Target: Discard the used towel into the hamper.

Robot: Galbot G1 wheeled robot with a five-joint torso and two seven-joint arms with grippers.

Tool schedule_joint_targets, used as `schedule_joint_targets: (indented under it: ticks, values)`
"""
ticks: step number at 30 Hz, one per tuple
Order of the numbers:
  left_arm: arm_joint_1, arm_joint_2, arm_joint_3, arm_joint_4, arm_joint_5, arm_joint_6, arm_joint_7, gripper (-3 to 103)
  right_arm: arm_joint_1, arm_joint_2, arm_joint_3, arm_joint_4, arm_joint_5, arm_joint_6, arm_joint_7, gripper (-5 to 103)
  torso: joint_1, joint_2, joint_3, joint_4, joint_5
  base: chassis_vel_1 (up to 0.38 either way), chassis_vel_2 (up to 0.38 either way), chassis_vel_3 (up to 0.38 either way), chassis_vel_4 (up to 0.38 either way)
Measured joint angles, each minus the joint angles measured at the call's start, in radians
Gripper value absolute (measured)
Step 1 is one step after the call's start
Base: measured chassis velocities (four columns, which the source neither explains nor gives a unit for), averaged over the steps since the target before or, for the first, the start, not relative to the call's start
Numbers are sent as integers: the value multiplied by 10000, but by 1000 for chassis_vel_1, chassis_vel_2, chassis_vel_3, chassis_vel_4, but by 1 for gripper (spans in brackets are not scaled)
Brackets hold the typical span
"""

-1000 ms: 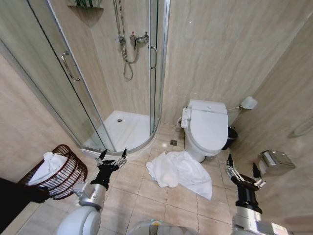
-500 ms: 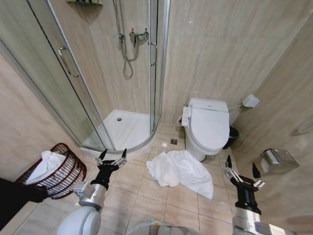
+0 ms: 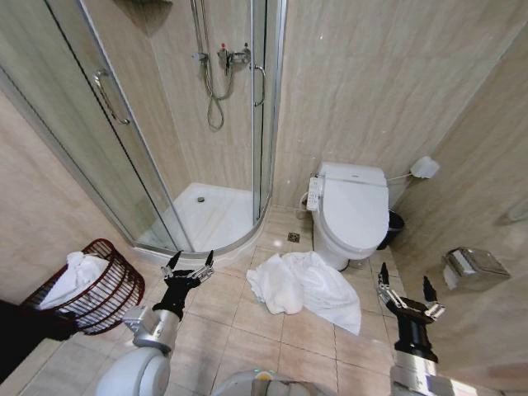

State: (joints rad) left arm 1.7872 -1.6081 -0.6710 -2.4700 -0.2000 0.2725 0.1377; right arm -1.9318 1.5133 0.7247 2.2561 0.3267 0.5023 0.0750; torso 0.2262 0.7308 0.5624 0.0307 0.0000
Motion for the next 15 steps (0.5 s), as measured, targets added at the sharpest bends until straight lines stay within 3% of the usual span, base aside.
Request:
schedule_joint_targets:
  ticks: [15]
  values:
    - [0,0,0,0,0,0,0,100,-54,-37,183,-80,190,310,-151,100,-266,-666,-402,0,0,0,0,0,0]
